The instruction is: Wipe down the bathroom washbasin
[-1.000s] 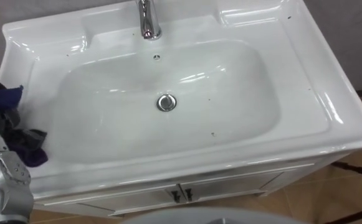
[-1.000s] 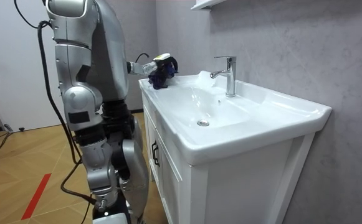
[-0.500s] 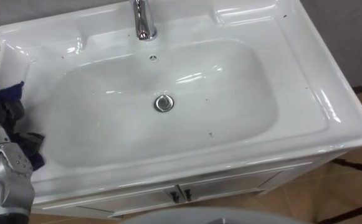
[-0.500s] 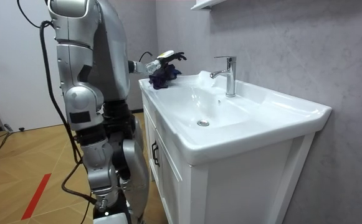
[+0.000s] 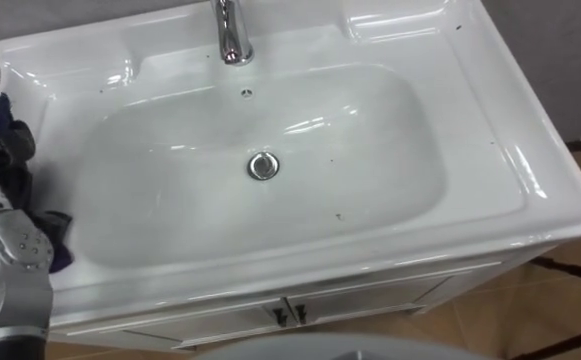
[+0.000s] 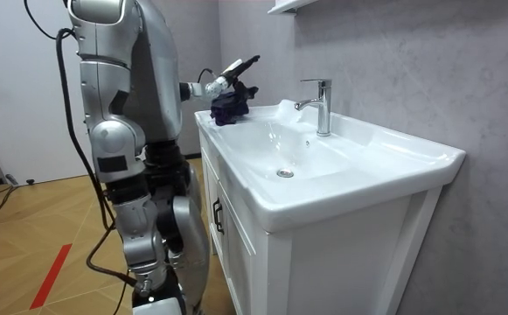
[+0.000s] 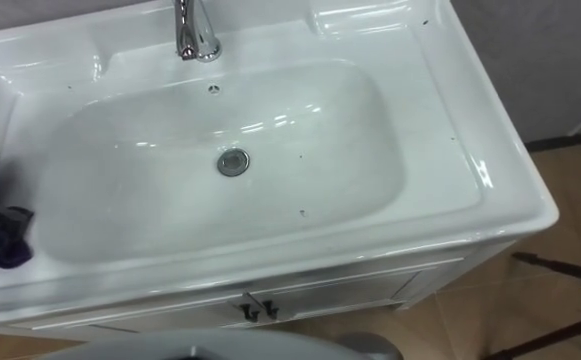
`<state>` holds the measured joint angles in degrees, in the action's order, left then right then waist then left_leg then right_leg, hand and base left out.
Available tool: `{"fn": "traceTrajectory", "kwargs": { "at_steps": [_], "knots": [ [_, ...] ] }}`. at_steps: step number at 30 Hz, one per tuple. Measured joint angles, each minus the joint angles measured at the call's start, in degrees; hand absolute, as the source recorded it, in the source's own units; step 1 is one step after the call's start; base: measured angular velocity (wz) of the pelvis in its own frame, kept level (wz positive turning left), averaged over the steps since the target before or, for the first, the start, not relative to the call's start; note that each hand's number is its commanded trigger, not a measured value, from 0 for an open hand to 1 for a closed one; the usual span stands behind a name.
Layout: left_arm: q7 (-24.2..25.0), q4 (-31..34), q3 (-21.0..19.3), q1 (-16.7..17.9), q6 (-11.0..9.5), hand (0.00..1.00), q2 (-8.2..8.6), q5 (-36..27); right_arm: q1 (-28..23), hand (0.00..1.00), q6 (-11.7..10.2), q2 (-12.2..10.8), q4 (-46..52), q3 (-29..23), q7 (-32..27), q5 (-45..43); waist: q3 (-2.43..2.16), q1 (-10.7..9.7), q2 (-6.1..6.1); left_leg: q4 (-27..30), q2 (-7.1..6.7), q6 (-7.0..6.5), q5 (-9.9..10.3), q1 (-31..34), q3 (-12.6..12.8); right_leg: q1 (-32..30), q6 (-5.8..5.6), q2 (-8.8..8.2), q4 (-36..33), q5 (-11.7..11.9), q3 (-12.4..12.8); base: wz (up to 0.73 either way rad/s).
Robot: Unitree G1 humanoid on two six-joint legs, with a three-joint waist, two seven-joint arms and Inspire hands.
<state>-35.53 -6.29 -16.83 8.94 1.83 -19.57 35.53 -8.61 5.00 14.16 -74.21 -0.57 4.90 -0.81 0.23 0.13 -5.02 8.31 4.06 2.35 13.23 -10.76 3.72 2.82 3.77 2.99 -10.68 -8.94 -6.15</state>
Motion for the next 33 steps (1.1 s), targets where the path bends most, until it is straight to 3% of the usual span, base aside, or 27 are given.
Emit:
{"fn": "traceTrajectory", "kwargs": {
  "at_steps": [13, 23, 27, 33],
  "knots": [
    [-2.3, 0.0, -0.8, -4.2, -1.3, 0.00, -0.04, -3.5, 0.5, 0.00, -0.3, -0.6, -1.2, -0.1, 0.2, 0.5, -0.05, 0.2, -0.46, 0.0, 0.00, 0.00, 0.0, -0.3, 0.1, -0.1, 0.00, 0.03, 0.0, 0.0, 0.1, -0.01],
    [-6.7, 7.7, -6.2, -5.1, -2.3, 0.00, -1.60, -3.5, 0.5, 0.00, -0.1, -0.6, -2.5, -0.1, -0.6, 0.5, -0.12, 0.4, -0.69, 0.0, -0.02, 0.00, 0.0, 0.0, 0.9, -0.5, 0.02, 0.15, -0.2, 0.0, 1.1, -0.05],
    [-6.8, 7.8, -9.2, -6.0, -2.3, 0.00, -2.18, -4.4, 0.2, 0.00, -0.1, -0.7, -2.4, -0.1, -0.5, 0.3, -0.15, 0.6, -0.87, 0.0, -0.02, 0.00, 0.0, 0.1, 1.0, -0.7, 0.02, 0.21, -0.2, 0.0, 1.4, -0.03],
    [-6.7, 7.8, -10.4, -7.0, -2.1, 0.00, -2.56, -6.7, -0.4, 0.00, 0.1, -0.9, -1.9, -0.2, 0.3, -1.5, -0.10, 1.5, -1.62, -0.1, -0.07, 0.00, 0.0, 0.4, 0.8, -0.8, 0.00, 0.15, -0.1, 0.0, 1.4, 0.00]
  ]
}}
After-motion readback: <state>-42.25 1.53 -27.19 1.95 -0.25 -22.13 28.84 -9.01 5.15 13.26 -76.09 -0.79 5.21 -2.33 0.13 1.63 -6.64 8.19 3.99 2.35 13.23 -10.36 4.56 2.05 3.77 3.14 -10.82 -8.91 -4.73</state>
